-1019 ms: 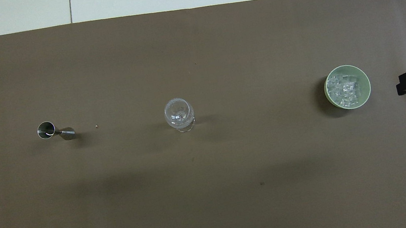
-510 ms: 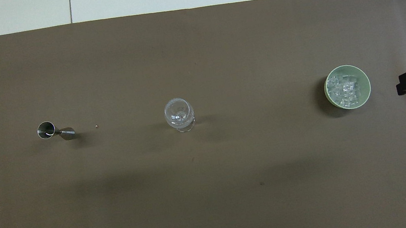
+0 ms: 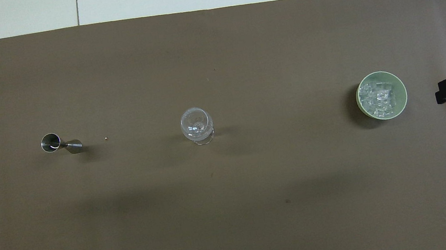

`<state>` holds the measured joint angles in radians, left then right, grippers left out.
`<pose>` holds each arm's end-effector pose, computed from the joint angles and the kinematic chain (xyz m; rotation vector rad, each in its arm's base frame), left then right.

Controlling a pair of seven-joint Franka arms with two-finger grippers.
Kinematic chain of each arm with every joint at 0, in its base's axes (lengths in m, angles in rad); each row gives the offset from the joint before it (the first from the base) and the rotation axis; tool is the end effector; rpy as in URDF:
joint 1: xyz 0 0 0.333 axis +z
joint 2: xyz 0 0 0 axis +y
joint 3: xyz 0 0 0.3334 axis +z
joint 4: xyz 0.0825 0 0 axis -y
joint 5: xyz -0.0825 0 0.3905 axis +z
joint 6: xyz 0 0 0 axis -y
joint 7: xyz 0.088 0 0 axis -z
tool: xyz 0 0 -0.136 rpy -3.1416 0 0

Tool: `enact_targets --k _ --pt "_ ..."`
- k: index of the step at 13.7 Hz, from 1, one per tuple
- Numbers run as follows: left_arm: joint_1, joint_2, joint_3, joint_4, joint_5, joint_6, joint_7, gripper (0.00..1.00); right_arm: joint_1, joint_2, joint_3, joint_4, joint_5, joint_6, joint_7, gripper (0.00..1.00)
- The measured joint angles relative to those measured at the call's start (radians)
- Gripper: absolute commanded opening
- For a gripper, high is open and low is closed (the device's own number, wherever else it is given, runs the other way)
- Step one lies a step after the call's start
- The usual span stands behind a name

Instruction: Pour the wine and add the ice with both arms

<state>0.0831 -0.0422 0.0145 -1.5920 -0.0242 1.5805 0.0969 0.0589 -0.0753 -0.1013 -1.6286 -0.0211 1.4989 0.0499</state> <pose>0.5469 0.0504 0.6271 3.1194 0.0009 0.0514 0.5261 -0.0274 0.6202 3.1234 -0.1449 -0.0856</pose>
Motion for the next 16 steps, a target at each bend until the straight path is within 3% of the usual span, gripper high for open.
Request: enact_targets --k 7,16 --pt "0.0 0.0 0.0 0.0 0.0 0.0 0.0 1.0 0.0 0.001 0.0 0.0 0.0 0.09 0.0 1.0" --pt "0.0 0.0 0.0 0.0 0.0 0.0 0.0 1.0 0.0 0.001 0.0 0.0 0.0 0.091 0.0 1.0"
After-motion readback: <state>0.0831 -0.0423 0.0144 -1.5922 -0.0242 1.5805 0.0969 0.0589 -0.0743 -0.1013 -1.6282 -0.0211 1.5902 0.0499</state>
